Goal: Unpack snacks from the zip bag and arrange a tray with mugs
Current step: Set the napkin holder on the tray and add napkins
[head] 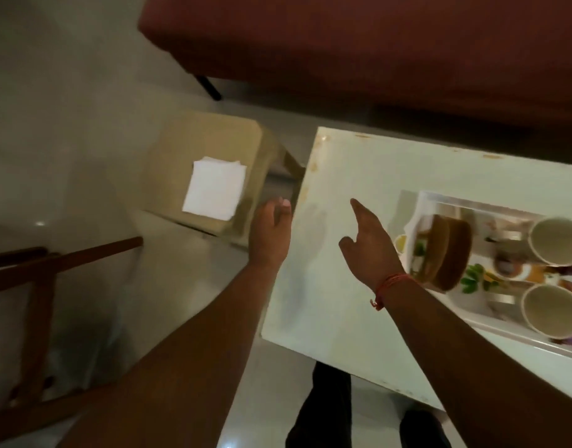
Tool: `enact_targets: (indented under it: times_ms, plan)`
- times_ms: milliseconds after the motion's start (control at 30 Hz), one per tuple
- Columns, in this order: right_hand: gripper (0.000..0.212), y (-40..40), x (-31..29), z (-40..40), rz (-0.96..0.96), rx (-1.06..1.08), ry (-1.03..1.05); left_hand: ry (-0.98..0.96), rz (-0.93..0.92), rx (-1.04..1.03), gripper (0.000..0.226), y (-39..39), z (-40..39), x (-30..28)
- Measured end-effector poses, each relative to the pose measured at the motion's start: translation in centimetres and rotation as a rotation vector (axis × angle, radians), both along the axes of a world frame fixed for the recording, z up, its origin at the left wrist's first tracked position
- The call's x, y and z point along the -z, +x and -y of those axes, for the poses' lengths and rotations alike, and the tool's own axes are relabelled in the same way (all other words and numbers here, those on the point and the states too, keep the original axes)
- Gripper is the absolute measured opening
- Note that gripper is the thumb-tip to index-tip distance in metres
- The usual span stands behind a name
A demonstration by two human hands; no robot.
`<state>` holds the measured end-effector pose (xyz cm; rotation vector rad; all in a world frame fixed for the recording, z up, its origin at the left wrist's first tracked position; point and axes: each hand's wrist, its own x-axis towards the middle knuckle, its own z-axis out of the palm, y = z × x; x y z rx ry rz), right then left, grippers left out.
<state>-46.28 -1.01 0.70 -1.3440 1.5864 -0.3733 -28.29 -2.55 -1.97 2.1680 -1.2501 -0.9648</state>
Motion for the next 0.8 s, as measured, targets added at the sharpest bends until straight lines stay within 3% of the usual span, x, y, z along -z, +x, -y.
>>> enact_targets:
  times_ms: [133,233,400,533,700,733,800]
  plan:
    - [0.063,6.5,0.5,2.5,0.04,-0.143,0.085,-0.088,0.248,0.011,0.037,8.3,1.6,0.6]
    - [0.054,11.4,1.5,4.7,0.092,-0.156,0.189,-0.058,0.356,-0.003,0.04,13.3,2.9,1.0]
    - [0.059,18.0,4.7,7.8,0.155,-0.036,0.34,0.179,0.398,0.022,0.055,18.1,5.2,2.1]
    - [0.056,21.1,6.4,9.5,0.22,0.08,0.407,0.314,0.398,0.115,0.052,19.5,6.2,3.3]
    - [0.08,23.1,12.0,11.3,0.328,0.25,0.437,0.205,0.495,0.201,0.03,19.1,5.3,3.6]
    - [0.079,23.4,11.6,11.3,0.324,0.281,0.451,0.187,0.501,0.212,0.029,19.0,5.1,3.6]
    - [0.055,23.6,10.8,11.4,0.276,0.301,0.447,0.153,0.493,0.215,0.028,18.5,4.9,3.7]
